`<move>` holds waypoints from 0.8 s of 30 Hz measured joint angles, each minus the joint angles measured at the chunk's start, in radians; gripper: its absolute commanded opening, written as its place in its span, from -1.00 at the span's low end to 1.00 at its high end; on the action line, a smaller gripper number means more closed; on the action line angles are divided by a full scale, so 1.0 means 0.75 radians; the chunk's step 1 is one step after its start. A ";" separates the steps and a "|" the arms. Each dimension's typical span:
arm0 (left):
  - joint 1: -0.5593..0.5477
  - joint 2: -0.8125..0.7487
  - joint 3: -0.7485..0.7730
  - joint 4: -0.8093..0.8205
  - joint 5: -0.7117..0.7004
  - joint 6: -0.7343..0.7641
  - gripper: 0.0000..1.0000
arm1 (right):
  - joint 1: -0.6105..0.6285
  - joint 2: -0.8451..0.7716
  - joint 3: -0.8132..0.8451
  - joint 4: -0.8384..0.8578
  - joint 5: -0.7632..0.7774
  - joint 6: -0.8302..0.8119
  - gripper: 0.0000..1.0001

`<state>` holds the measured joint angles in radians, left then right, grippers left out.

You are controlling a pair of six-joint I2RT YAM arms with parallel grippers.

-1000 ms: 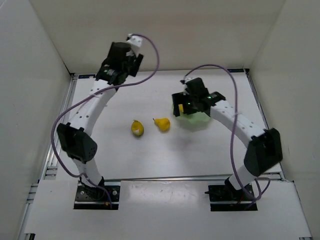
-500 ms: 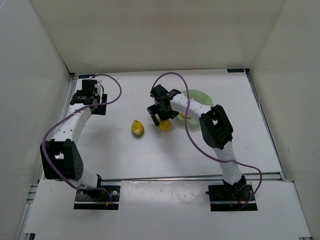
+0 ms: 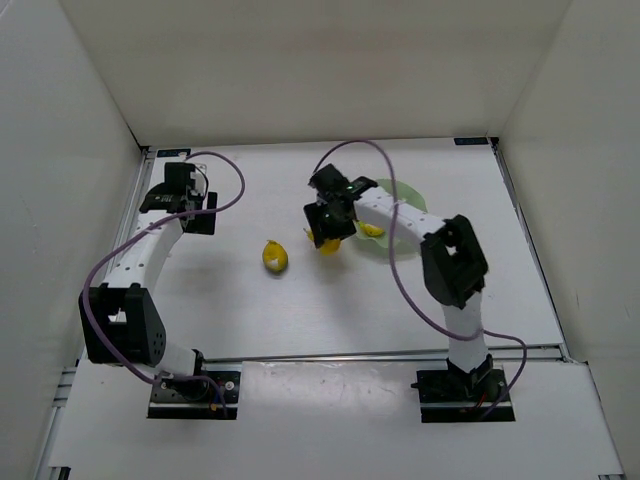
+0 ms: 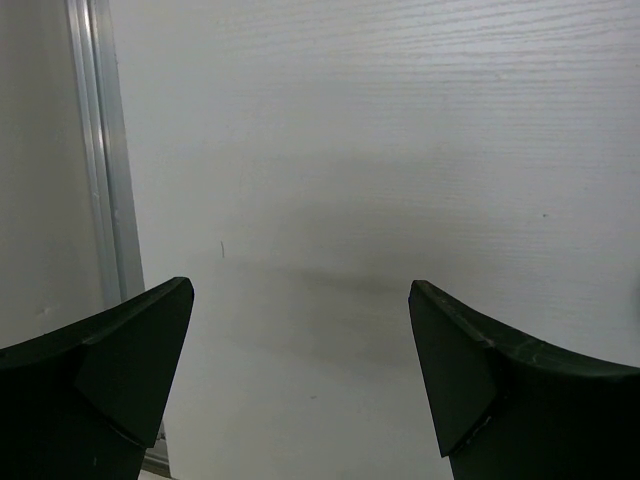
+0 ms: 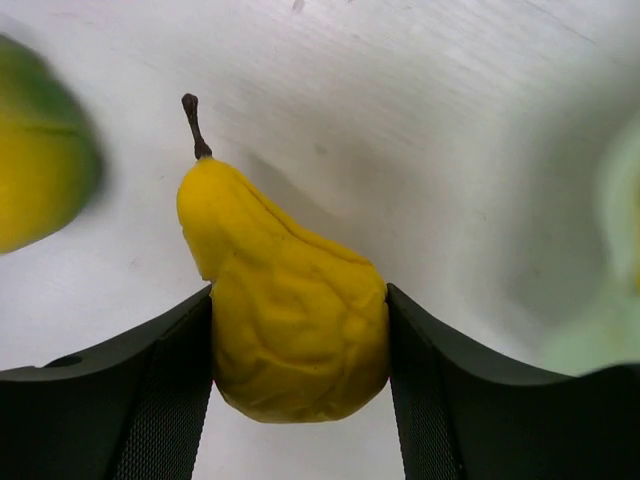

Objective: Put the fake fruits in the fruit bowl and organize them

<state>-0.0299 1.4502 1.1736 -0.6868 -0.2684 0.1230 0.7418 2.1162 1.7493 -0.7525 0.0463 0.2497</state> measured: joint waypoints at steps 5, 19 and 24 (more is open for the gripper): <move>-0.082 0.000 0.000 -0.042 0.011 0.030 1.00 | -0.174 -0.477 -0.276 0.167 0.043 0.228 -0.55; -0.436 0.186 0.187 -0.200 0.151 0.090 1.00 | -0.605 -0.364 -0.253 0.037 0.259 0.405 1.00; -0.489 0.341 0.302 -0.254 0.322 0.070 1.00 | -0.599 -0.518 -0.272 0.037 0.275 0.376 1.00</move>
<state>-0.3969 1.7058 1.3998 -0.8772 -0.0265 0.1757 0.2924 1.7279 1.5455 -0.7246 0.2527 0.5320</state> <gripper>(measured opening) 0.998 0.996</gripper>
